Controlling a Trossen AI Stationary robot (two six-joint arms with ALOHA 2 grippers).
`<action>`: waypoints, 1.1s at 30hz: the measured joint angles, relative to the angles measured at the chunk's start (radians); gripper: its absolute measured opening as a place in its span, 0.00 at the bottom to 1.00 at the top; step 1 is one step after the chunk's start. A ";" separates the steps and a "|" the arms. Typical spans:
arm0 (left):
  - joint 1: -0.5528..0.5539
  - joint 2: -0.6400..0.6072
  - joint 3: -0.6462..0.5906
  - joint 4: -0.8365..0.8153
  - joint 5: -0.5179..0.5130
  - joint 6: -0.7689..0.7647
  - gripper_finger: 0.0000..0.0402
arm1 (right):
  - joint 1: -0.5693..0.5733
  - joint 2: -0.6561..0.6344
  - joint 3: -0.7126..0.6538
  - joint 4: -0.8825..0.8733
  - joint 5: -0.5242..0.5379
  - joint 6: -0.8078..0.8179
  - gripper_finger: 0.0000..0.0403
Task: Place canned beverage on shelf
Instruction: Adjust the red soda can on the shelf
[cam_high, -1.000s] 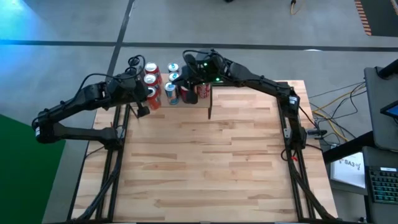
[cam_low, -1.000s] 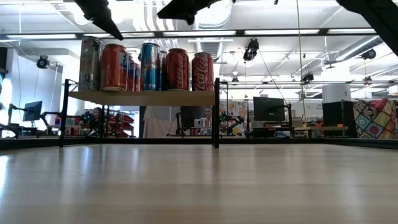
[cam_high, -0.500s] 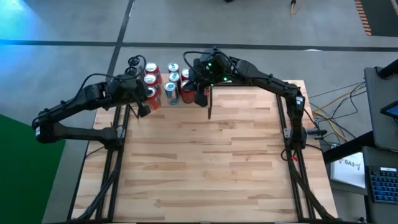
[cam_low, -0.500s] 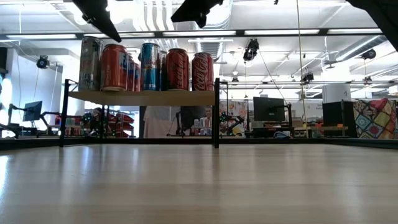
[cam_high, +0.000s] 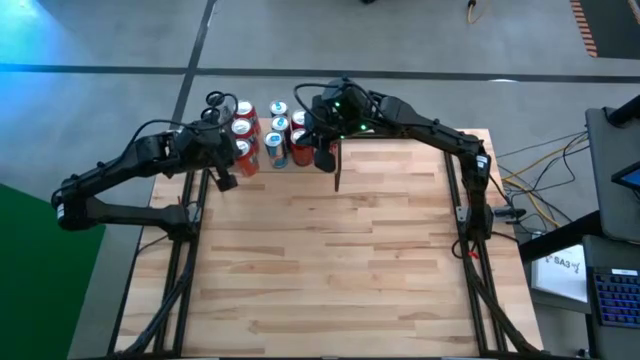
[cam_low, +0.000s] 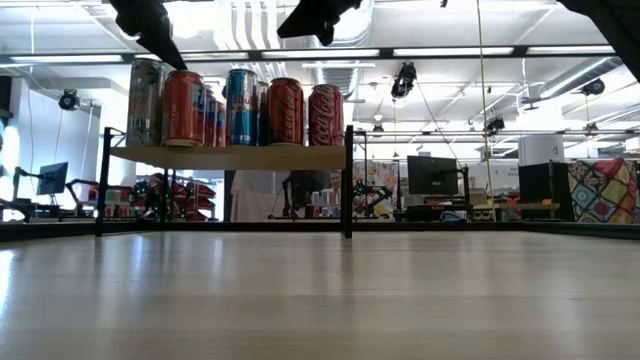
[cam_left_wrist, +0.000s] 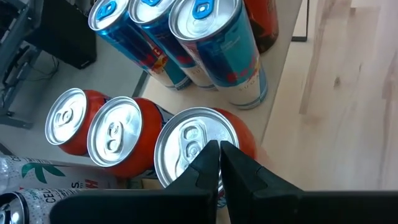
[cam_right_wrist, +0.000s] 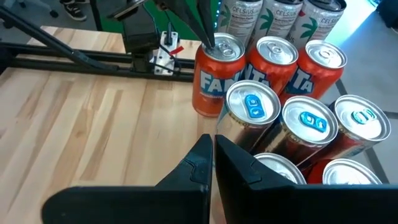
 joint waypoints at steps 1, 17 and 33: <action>0.000 -0.001 0.000 -0.001 0.000 0.010 0.00 | 0.000 0.000 0.000 -0.003 0.000 0.000 0.02; 0.000 -0.005 0.000 0.039 -0.007 0.012 0.00 | 0.000 -0.038 0.000 -0.059 0.035 0.000 0.02; -0.001 -0.055 0.071 0.000 0.314 -0.082 0.00 | 0.000 -0.064 0.000 -0.115 0.043 0.015 0.02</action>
